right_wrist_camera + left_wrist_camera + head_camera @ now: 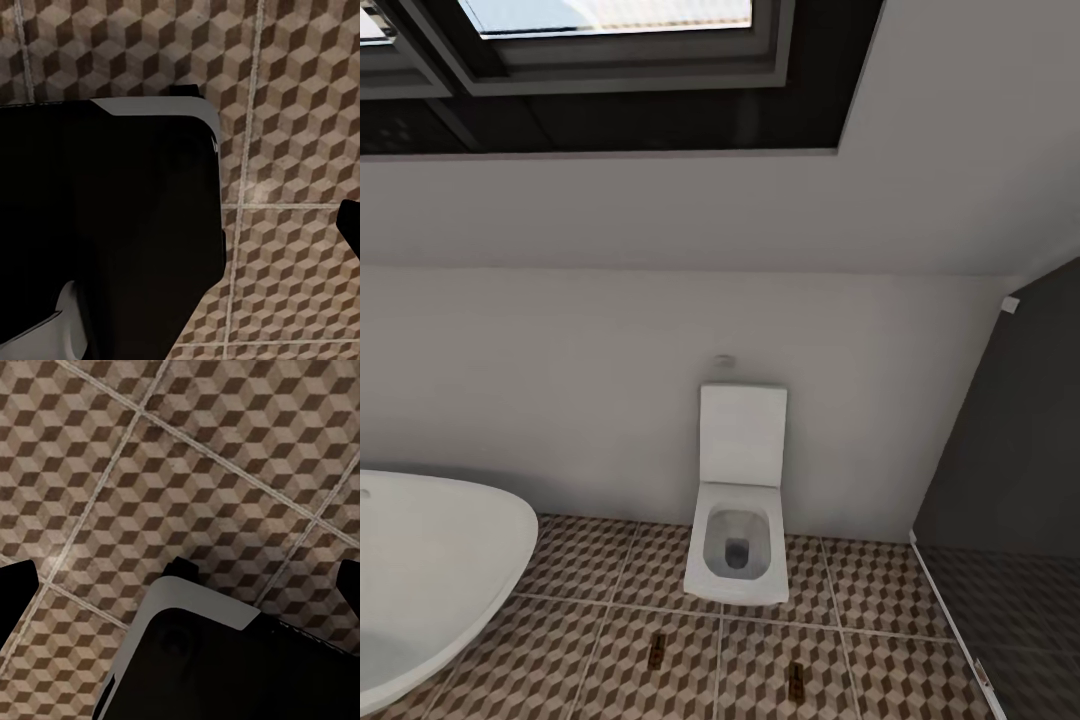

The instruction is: Take the four mousetraps from the cabinet in the bathroom and place them on the bathroom floor. Make sure all four end up on the same floor surface, and ensure that at least two of them are either under or directly next to the same bathroom sink.

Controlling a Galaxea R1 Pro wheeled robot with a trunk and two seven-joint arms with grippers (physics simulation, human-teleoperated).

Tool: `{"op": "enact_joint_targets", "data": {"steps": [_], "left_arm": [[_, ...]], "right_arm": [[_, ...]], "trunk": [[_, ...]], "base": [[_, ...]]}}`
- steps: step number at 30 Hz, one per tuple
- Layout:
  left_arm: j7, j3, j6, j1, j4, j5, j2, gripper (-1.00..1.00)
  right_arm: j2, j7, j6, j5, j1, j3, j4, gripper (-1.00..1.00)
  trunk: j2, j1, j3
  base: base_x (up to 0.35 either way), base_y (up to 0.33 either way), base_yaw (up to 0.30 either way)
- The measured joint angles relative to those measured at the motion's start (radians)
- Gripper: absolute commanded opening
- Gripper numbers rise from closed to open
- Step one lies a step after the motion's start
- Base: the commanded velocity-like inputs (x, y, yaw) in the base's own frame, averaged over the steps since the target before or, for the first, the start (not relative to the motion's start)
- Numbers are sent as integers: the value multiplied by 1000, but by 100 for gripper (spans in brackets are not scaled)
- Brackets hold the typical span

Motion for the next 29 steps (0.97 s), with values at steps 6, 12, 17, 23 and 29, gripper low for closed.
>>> {"op": "enact_joint_targets", "data": {"steps": [6,12,17,23,29], "left_arm": [[0,0,0,0,0,0,0,100],[0,0,0,0,0,0,0,100],[0,1,0,0,0,0,0,100],[0,0,0,0,0,0,0,100],[0,0,0,0,0,0,0,100]], "right_arm": [[0,0,0,-1,0,0,0,100],[0,0,0,0,0,0,0,100],[0,0,0,0,0,0,0,100],[0,0,0,0,0,0,0,100],[0,0,0,-1,0,0,0,100]], "trunk": [[0,0,0],[0,0,0],[0,0,0],[0,0,0],[0,0,0]], "base": [[0,0,0],[0,0,0],[0,0,0],[0,0,0],[0,0,0]]}}
